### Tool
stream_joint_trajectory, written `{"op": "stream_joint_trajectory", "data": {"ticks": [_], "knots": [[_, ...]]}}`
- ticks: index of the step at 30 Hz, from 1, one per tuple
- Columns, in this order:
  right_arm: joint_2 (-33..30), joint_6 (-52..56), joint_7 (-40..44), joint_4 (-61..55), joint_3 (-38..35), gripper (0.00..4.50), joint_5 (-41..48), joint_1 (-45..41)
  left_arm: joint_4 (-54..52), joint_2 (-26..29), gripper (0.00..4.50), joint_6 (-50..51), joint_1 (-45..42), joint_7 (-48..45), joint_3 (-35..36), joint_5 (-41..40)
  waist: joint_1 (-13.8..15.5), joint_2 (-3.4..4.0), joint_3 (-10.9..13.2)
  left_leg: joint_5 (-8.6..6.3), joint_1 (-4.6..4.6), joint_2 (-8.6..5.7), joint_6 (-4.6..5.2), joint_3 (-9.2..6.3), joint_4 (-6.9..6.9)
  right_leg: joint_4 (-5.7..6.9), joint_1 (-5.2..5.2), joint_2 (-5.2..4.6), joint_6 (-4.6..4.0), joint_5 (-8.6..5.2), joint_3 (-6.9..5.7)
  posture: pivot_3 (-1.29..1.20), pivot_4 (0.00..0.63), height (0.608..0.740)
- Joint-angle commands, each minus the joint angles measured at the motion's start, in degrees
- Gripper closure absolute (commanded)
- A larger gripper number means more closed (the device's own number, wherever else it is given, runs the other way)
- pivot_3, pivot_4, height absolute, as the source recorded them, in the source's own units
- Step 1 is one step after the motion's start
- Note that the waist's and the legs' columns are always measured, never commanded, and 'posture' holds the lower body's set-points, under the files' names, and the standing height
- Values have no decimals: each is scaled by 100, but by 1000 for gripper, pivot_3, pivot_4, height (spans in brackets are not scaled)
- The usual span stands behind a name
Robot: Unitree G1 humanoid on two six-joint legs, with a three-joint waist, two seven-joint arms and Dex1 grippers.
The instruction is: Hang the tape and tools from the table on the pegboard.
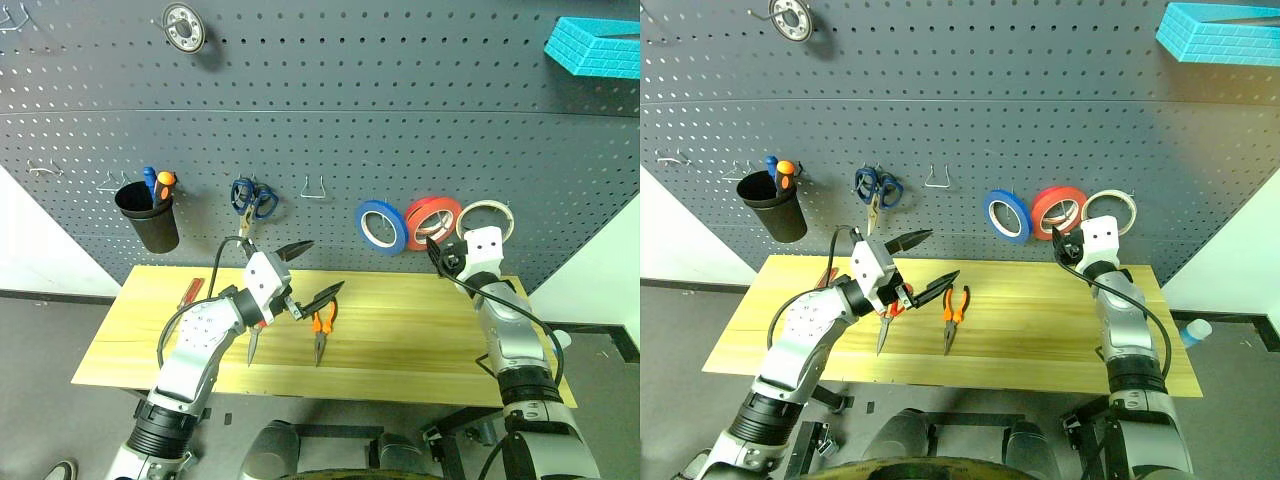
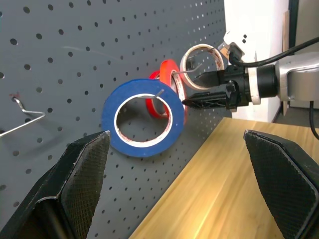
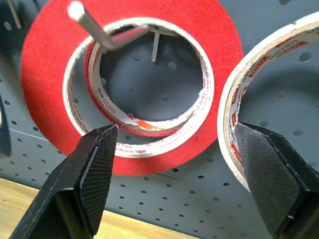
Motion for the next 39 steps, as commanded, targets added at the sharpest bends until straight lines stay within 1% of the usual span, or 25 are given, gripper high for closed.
{"op": "stream_joint_trajectory", "data": {"ticks": [1, 9, 16, 22, 36, 37, 39], "knots": [[-20, -158, 12, -146, 7, 645, 0, -29, -240, -6, 0, -10, -3, 53, 13, 6, -5, 0, 0, 0, 0, 0, 0, 0, 0, 0, 0, 0, 0, 0, 0, 434, 0, 740], [-57, -205, -23, -664, -96, 645, 72, 280, -274, 16, 0, 1, 63, 84, 17, -5, -10, 0, 0, 0, -1, 0, 0, 0, 1, -1, 0, 0, 0, 0, 0, 423, 0, 740], [-84, -624, -563, -725, -268, 645, -69, 79, -232, -27, 0, 10, 29, 72, -27, -5, -13, 0, 0, 0, 0, -1, 0, 0, 1, 0, 0, 0, 0, 0, 0, 416, 0, 740], [-126, -468, -486, -885, -227, 645, 14, 224, -262, -25, 0, 18, 63, 79, -21, -6, -9, 0, 0, 0, 0, 0, 0, 0, 1, 0, 1, 0, 0, 0, 0, 421, 0, 740], [-206, 443, -302, -2510, -434, 645, 316, 1406, -231, -19, 0, 36, 75, 85, -18, 3, -14, 1, 0, 0, -1, -1, 1, 0, 2, 0, 3, -1, 0, -1, 0, 399, 0, 740], [-210, 630, -178, -2713, -400, 645, 442, 1554, -234, -11, 0, 39, 76, 80, -12, 1, -13, 1, 0, 0, -1, -1, 1, 0, 2, 0, 2, -1, 0, -1, 0, 398, 0, 740], [-327, 1429, 359, -3333, -130, 645, 875, 2077, -242, 17, 0, 58, 98, 91, 27, -1, 6, 0, -1, -1, -1, -1, 1, 0, 2, -1, 2, -1, 0, -1, 0, 387, 0, 740]]}}
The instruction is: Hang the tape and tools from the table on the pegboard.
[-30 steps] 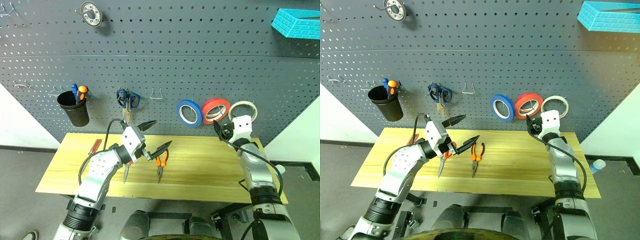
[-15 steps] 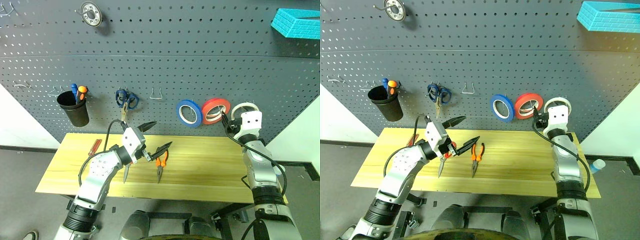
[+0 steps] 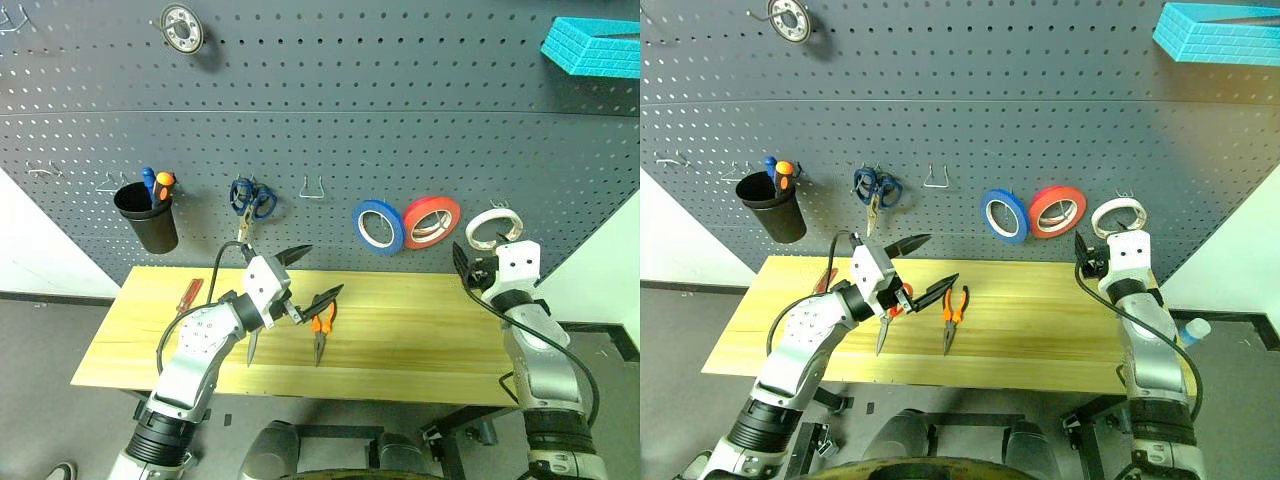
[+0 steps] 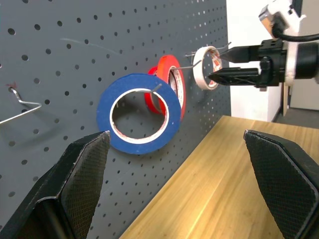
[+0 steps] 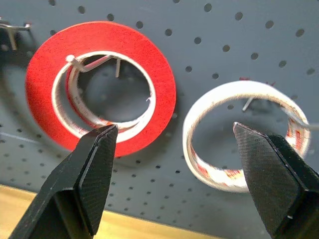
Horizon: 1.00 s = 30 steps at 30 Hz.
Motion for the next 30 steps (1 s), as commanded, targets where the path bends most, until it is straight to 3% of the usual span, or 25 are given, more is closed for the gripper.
{"op": "stream_joint_trajectory", "data": {"ticks": [1, 8, 20, 30], "knots": [[-236, 1191, 740, -1080, 370, 645, 587, 670, -176, 57, 0, -13, 5, 5, 65, -10, 17, -1, 0, -1, -1, 0, 2, -2, 0, -1, 2, 0, 2, -2, -1, 382, 0, 740], [-512, 2601, 1404, -2471, 1715, 645, 680, 1498, -309, 342, 0, 75, 513, 10, 198, -12, -42, -2, 0, -3, -4, 1, 6, 1, 1, -3, 0, 0, 4, -4, 0, 373, 0, 740], [283, 3535, 235, -2617, 2204, 645, 118, 671, -216, 570, 0, 409, 1872, 737, 489, 416, -63, -68, 88, -5, -18, 1, 4, 0, -8, -10, -25, -5, 26, -23, -5, 370, 63, 740], [1040, 4125, -375, -2668, 3086, 645, -328, 364, -287, 746, 0, 111, 2838, 665, 1015, 245, -63, -68, 371, -6, -31, 3, 5, 0, -22, -8, -49, -7, 24, -36, -6, 374, 128, 740]]}}
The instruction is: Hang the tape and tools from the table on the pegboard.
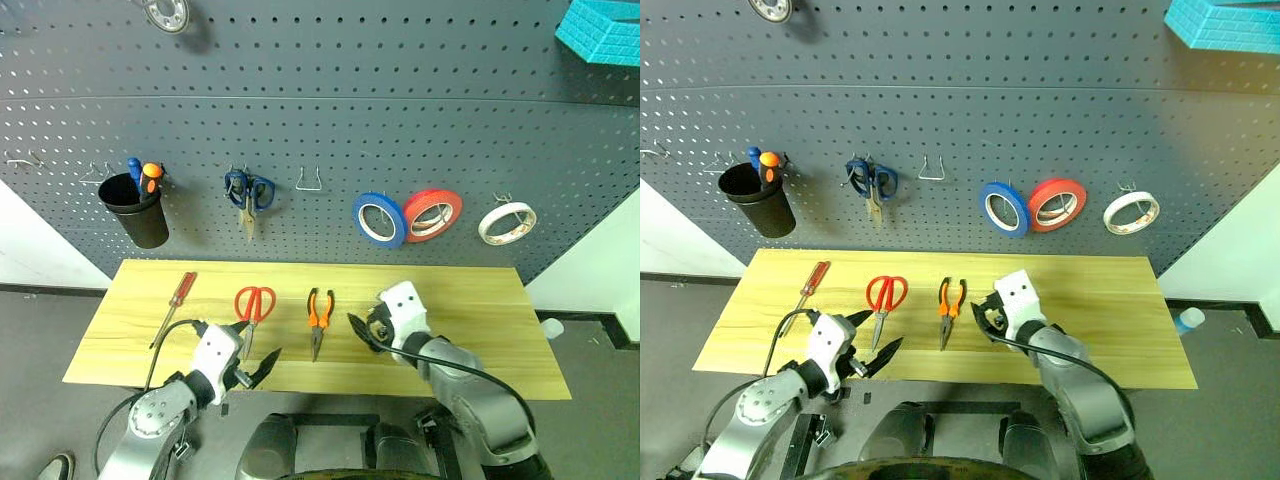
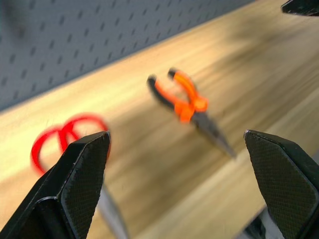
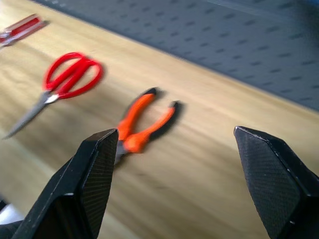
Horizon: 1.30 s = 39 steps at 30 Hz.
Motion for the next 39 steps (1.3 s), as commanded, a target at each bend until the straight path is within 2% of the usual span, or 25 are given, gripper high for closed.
{"op": "stream_joint_trajectory", "data": {"ticks": [1, 4, 11, 17, 22, 27, 39], "knots": [[275, 202, -234, -147, 280, 645, -164, -254, -141, 65, 0, -273, 211, -75, 227, -81, -10, -1, 49, 0, -13, 0, 0, 0, 0, 0, -11, -1, 0, 0, 0, 373, 132, 740], [673, 414, -474, 36, 549, 645, -293, -584, -256, 40, 0, -358, 353, -91, 366, -195, -14, -2, 102, 2, -77, 0, -3, 0, 6, 10, -75, 0, -22, 15, 0, 374, 152, 740], [1196, 644, -819, 537, 885, 645, -596, -1128, -611, -5, 0, -387, 580, 5, 564, -289, -27, 13, 241, 2, -81, 2, -2, 0, 0, 15, -85, 0, -27, 12, -3, 394, 183, 740], [1633, 881, -1068, 886, 855, 645, -676, -1297, -1244, -33, 0, -297, 875, 75, 731, -441, -63, 13, 392, 2, -85, 5, -2, 0, -3, 18, -94, 2, -24, 10, -3, 425, 215, 740], [1716, 1210, -1115, 872, 1000, 645, -679, -1202, -1769, -13, 0, -94, 1096, 126, 876, -516, -79, 17, 530, 2, -95, 6, -3, 0, -11, 19, -105, 1, -24, 4, -3, 449, 235, 740], [1770, 1476, -1250, 903, 1105, 645, -704, -1178, -2013, -46, 0, 26, 1289, 171, 845, -481, -75, 13, 566, 6, -163, 7, -9, -2, -15, 28, -178, 2, -25, 6, -5, 449, 246, 740], [2481, 1580, -1743, 1623, 905, 645, -470, -1612, -2188, -31, 0, 204, 1288, 117, 755, -513, -81, 7, 701, 6, -171, 7, -9, -3, -12, 26, -182, 2, -24, 4, -7, 426, 261, 740]]}}
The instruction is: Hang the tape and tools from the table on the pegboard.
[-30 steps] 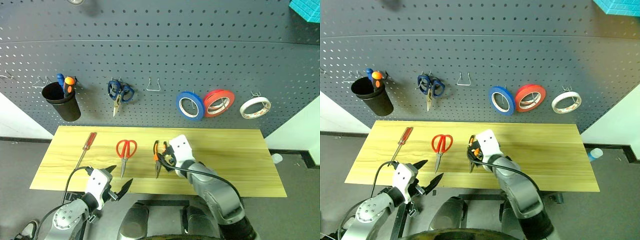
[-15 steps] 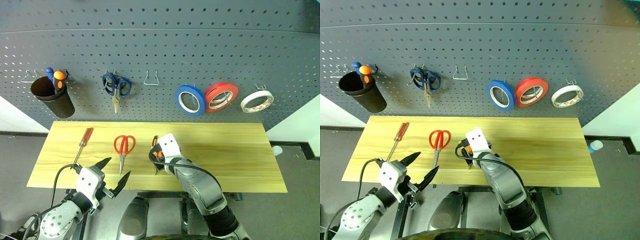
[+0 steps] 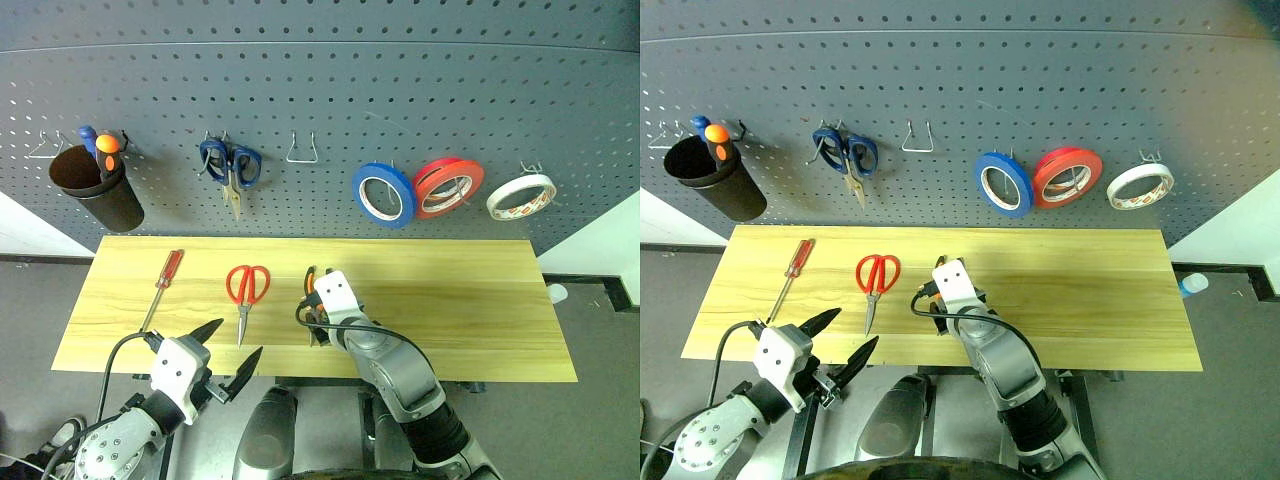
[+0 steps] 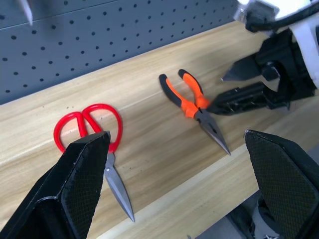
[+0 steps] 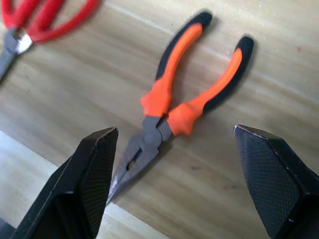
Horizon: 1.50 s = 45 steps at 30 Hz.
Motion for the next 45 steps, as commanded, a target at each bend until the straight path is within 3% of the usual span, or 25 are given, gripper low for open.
{"op": "stream_joint_trajectory", "data": {"ticks": [1, 27, 35, 45], "knots": [[974, -45, -100, 134, 26, 645, 198, -133, -220, 21, 0, -2, 34, -42, -5, -67, 0, -2, 16, 0, -1, 0, -1, 0, 0, 0, -1, 0, 0, 0, 0, 426, 261, 740], [1260, -689, -543, 1398, 67, 645, 513, -964, -270, -57, 0, -50, 203, -81, -211, 17, -12, 4, 121, 0, -10, 5, 0, 1, -8, 23, -27, 4, -2, 0, -2, 435, 283, 740], [1433, -652, -1106, 1461, -85, 645, 465, -880, -319, -43, 0, 19, 220, -71, -235, 25, -18, 0, 154, 1, -11, 5, -1, 1, -9, 41, -40, 4, -10, -7, -2, 435, 292, 740], [2073, -275, -1849, 1349, -530, 645, 1081, -617, -365, -26, 0, 7, 357, -61, -221, 40, -12, -9, 197, 1, -49, 5, -1, 0, -11, 61, -92, 5, -12, -12, -2, 443, 304, 740]]}}
